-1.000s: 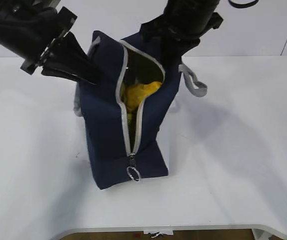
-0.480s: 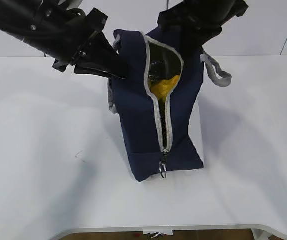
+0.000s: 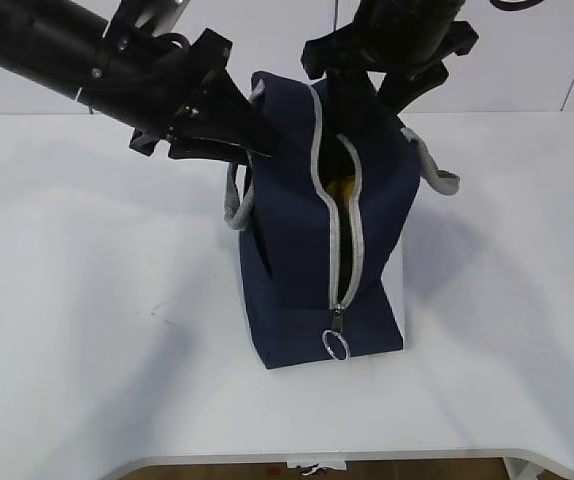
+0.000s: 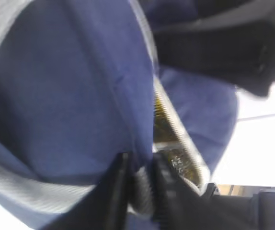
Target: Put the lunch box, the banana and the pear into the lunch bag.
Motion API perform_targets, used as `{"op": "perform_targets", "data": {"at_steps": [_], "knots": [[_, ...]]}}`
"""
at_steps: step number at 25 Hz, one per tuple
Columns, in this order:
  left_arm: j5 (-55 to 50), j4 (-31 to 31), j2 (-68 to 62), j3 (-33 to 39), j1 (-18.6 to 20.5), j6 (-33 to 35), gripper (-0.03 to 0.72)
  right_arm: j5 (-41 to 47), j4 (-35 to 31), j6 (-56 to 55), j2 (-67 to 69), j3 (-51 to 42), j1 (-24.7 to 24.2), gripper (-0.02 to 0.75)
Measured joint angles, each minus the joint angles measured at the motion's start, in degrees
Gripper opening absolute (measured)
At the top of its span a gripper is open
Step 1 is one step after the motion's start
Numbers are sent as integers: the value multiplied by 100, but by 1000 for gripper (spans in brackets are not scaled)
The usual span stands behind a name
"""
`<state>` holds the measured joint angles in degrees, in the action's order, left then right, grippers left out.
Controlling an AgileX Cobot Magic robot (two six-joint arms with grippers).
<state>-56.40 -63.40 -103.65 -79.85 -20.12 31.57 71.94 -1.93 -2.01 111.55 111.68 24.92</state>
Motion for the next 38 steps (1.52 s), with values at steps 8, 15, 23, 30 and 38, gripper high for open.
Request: {"op": "perform_targets", "data": {"at_steps": [8, 15, 23, 30, 38], "knots": [[-432, 225, 365, 0, 78, 61, 367, 0, -14, -20, -252, 0, 0, 480], [-1102, 790, 660, 0, 297, -230, 370, 0, -16, 14, -636, 0, 0, 480], [-1314, 2430, 872, 0, 414, -1262, 338, -51, 20, 34, -1554, -500, 0, 480], [-1343, 3534, 1150, 0, 359, -1837, 334, -2126, -53, 38, -3164, -2871, 0, 480], [-1378, 3707, 1419, 0, 350, -1901, 334, -5098, -32, 201, -4562, -5855, 0, 480]]}}
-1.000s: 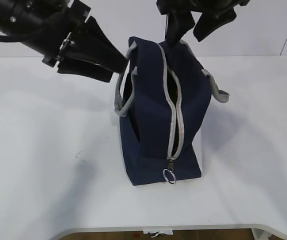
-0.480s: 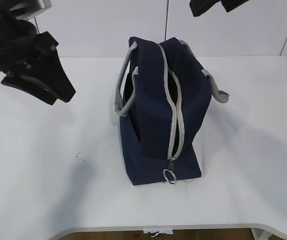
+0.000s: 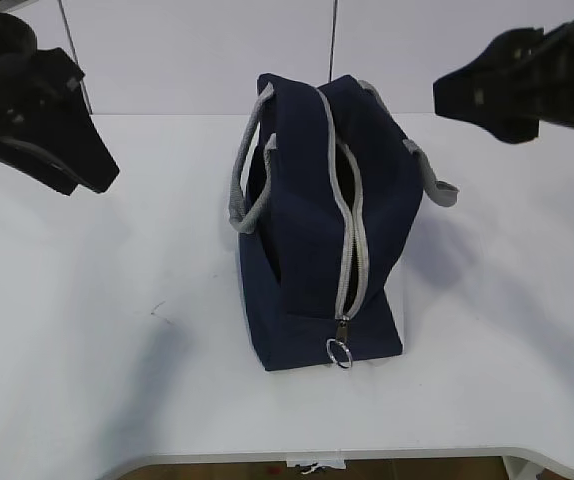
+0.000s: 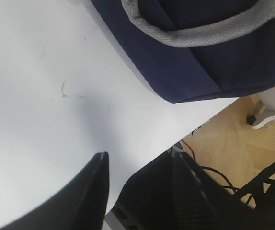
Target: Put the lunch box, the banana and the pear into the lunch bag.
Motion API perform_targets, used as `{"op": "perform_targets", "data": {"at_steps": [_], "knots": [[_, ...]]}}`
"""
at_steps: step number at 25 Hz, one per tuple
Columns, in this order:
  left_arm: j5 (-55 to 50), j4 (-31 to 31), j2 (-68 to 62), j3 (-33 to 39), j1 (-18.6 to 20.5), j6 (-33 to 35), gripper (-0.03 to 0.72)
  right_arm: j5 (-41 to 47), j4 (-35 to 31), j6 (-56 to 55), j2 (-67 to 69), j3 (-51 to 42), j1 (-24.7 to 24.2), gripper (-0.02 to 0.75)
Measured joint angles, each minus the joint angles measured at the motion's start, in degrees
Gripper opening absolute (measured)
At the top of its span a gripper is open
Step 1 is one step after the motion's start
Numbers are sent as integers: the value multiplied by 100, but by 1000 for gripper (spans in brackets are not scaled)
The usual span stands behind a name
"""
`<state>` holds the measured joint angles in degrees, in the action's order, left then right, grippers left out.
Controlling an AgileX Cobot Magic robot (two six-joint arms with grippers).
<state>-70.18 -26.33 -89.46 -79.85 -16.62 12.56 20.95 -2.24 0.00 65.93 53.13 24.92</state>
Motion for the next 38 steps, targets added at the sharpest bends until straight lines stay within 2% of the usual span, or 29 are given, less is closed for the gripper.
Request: {"op": "perform_targets", "data": {"at_steps": [8, 14, 19, 21, 25, 31, 38], "knots": [[-13, 11, 9, 0, 0, -10, 334, -830, 13, 0, 77, -450, 0, 480], [-24, 11, 9, 0, 0, -10, 334, -2551, 29, 0, 66, -1487, 120, 480], [-24, 11, 9, 0, 0, -10, 334, -4086, 755, -136, 56, -2666, 486, 480], [-24, 11, 9, 0, 0, -10, 334, -4539, 1088, -644, 56, -3015, 511, 480], [-24, 11, 9, 0, 0, -10, 334, -4713, 1410, -1280, 46, -3471, 511, 480], [-24, 11, 9, 0, 0, -13, 334, -4755, 2349, -1557, 46, -3736, 511, 480], [-24, 11, 9, 0, 0, -13, 333, -4943, 2535, -2200, 599, -3736, 511, 480]]}}
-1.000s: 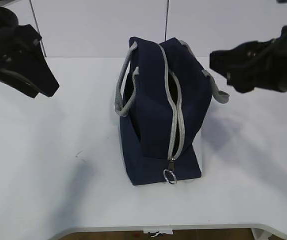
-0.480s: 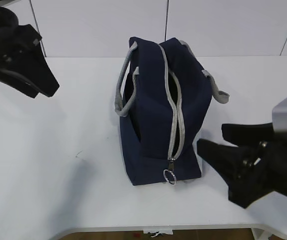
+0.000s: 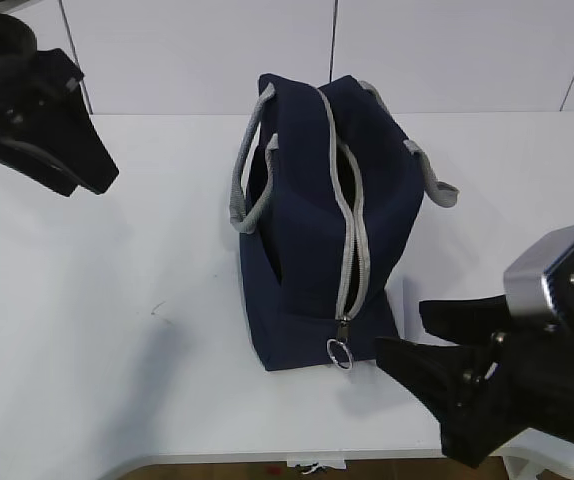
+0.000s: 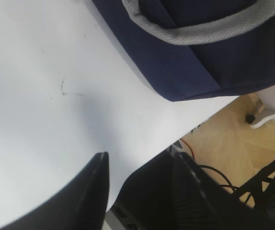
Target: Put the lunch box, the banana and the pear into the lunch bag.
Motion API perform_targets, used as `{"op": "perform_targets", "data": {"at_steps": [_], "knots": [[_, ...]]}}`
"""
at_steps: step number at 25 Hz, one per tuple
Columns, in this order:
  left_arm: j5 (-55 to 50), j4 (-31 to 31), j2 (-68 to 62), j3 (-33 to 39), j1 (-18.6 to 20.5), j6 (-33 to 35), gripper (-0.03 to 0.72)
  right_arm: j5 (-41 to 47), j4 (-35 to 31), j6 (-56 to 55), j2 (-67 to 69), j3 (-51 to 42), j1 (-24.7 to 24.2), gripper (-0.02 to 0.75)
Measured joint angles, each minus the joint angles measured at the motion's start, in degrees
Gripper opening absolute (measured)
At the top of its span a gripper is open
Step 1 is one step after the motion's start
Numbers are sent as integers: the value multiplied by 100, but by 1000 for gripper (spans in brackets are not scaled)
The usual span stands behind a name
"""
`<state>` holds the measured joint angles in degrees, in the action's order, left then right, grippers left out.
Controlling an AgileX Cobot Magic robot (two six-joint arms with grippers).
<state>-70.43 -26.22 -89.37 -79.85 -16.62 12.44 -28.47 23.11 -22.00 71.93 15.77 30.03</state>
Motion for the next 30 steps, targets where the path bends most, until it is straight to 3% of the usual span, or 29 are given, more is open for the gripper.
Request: {"op": "perform_targets", "data": {"at_steps": [8, 18, 30], "knots": [[0, -37, 0, 0, 0, -10, 333, -1303, 73, -62, 1301, 0, 0, 480], [0, -47, 0, 0, 0, -10, 330, -2223, 23, -74, 2582, 21, 0, 480], [-8, -47, 0, 0, 0, -10, 330, -2512, -147, -74, 3069, 361, 0, 480]]}}
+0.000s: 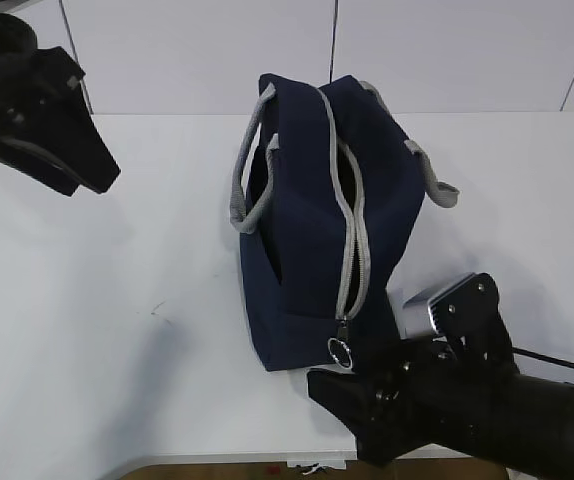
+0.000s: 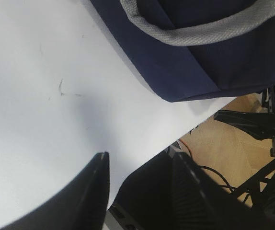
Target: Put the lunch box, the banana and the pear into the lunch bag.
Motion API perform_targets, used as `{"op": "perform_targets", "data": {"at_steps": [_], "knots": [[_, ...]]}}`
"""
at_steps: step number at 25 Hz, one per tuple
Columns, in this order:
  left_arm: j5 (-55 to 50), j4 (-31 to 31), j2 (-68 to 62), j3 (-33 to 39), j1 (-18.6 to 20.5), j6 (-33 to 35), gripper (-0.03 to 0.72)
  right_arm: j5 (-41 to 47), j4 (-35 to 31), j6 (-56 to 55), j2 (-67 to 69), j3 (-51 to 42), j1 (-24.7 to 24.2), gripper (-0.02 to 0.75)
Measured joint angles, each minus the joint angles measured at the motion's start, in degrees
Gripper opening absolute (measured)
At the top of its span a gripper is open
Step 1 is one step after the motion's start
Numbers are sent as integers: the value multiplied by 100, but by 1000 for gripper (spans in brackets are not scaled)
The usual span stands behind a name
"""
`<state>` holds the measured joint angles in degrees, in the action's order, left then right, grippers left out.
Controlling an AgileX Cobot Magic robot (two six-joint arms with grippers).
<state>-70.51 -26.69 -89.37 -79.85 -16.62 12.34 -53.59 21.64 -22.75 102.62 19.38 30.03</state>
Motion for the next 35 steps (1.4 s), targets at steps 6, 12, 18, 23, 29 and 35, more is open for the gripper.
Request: {"op": "perform_targets", "data": {"at_steps": [6, 12, 18, 23, 29, 35], "knots": [[0, 0, 0, 0, 0, 0, 322, -14, -93, 0, 66, 0, 0, 427], [0, 0, 0, 0, 0, 0, 301, -26, -130, 0, 69, 0, 0, 253], [0, 0, 0, 0, 0, 0, 294, -40, -292, 0, 69, 0, 0, 132], [0, 0, 0, 0, 0, 0, 288, -51, -322, 0, 69, 0, 0, 1], [0, 0, 0, 0, 0, 0, 279, -362, -322, -12, 69, -233, 0, 1], [0, 0, 0, 0, 0, 0, 276, -424, -330, -12, -255, -430, 0, 1]]}}
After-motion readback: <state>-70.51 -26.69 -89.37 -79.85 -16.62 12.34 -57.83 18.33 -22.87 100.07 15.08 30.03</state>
